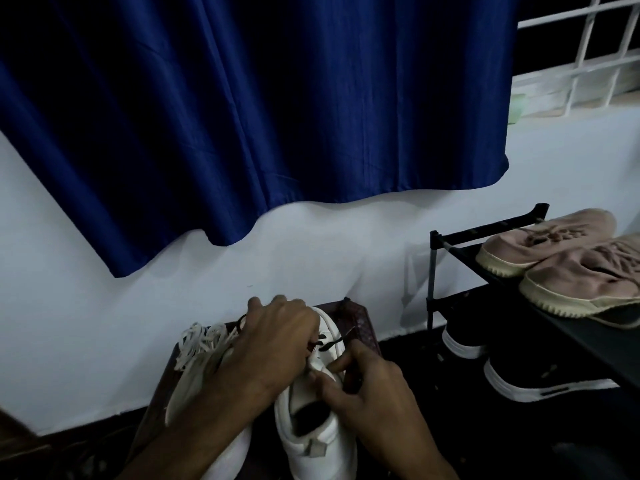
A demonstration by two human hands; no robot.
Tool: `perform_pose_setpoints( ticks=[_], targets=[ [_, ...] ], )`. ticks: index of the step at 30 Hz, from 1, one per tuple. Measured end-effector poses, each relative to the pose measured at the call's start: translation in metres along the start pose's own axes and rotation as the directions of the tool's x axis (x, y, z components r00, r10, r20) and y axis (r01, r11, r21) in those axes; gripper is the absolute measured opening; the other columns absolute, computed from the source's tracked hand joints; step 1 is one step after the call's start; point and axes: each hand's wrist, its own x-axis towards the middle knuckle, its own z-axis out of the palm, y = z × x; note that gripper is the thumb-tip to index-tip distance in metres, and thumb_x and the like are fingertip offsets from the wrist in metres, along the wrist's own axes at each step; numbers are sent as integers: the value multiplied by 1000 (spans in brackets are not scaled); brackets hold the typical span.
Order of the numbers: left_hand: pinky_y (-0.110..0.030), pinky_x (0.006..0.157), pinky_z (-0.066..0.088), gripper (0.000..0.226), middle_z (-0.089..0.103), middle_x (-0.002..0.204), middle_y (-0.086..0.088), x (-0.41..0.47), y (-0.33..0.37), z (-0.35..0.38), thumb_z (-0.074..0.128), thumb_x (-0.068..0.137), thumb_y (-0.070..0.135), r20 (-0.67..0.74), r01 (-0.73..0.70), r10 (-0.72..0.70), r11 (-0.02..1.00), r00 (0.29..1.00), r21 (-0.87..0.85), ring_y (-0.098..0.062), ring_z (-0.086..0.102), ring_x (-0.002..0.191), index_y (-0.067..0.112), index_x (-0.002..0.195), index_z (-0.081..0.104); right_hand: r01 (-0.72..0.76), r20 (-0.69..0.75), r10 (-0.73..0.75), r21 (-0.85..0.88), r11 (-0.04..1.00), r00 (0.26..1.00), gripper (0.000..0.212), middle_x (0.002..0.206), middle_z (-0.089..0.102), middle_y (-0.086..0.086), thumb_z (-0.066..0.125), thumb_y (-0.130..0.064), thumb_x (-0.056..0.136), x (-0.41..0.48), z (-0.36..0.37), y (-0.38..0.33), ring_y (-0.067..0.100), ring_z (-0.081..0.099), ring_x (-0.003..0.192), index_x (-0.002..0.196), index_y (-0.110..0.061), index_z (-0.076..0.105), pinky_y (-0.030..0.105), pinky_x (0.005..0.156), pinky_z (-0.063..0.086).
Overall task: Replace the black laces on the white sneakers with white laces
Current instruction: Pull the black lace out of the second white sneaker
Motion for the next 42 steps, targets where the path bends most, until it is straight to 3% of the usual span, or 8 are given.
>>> perform_pose_setpoints(
  ticks=[6,11,15,18,21,26,30,42],
  targets=[
    [-37,93,31,14,62,103,6,3,8,-4,54,89,17,7,30,-31,995,1000,92,-18,58,102,27,82,48,6,12,-6,27,1000,1000,46,66,63,-14,56,-69,60,0,-2,-3,3,55,57,86,-31,54,32,63,50],
    [-35,95,31,16,67,101,11,6,-10,-6,66,87,42,-2,153,-153,988,988,-14,-10,57,104,28,92,66,-8,0,8,-8,1000,1000,46,67,64,-10,56,-70,60,-2,-2,-5,6,58,62,86,-32,55,32,65,50],
    [-35,87,31,9,62,95,15,2,-26,-14,68,87,36,-150,173,-183,982,972,-80,-8,57,98,34,79,63,-6,-21,4,-63,998,1000,38,68,63,-10,60,-66,67,-2,-3,-7,7,61,69,87,-35,52,30,66,49],
    [-36,78,29,20,58,79,17,-2,-71,-24,71,85,19,-342,349,-423,901,839,-258,-12,57,80,32,70,65,-1,-12,0,-91,996,1000,36,72,64,-8,61,-66,70,-2,-3,-7,8,62,74,86,-34,52,30,69,50],
    [-40,81,31,16,54,77,17,-7,-100,-23,69,88,21,-324,473,-579,808,749,-350,-19,56,78,28,74,67,-12,-4,11,-91,996,1000,37,73,65,-8,60,-66,71,-3,-3,-6,9,63,75,86,-33,54,31,71,51],
    [-41,89,44,16,59,110,10,-12,-68,-7,69,87,28,-218,212,-300,912,929,-351,-17,54,104,33,102,66,-13,-11,12,-72,997,1000,34,71,64,-9,62,-64,70,-1,-3,-4,7,62,73,83,-34,54,29,70,50],
    [-29,89,42,10,61,104,20,-8,-23,-4,67,85,40,-28,6,-20,905,999,-426,-2,56,99,35,94,69,-10,-20,10,-19,1000,1000,38,64,63,-9,60,-65,64,1,-2,-1,5,59,62,82,-33,56,29,63,48],
    [-38,95,32,14,70,97,7,10,-5,1,54,86,20,-14,75,-75,997,997,-28,-15,60,99,26,90,66,8,-8,-8,-37,999,1000,45,69,64,-11,56,-69,61,0,-2,-3,5,60,65,81,-29,57,32,64,51]
  ],
)
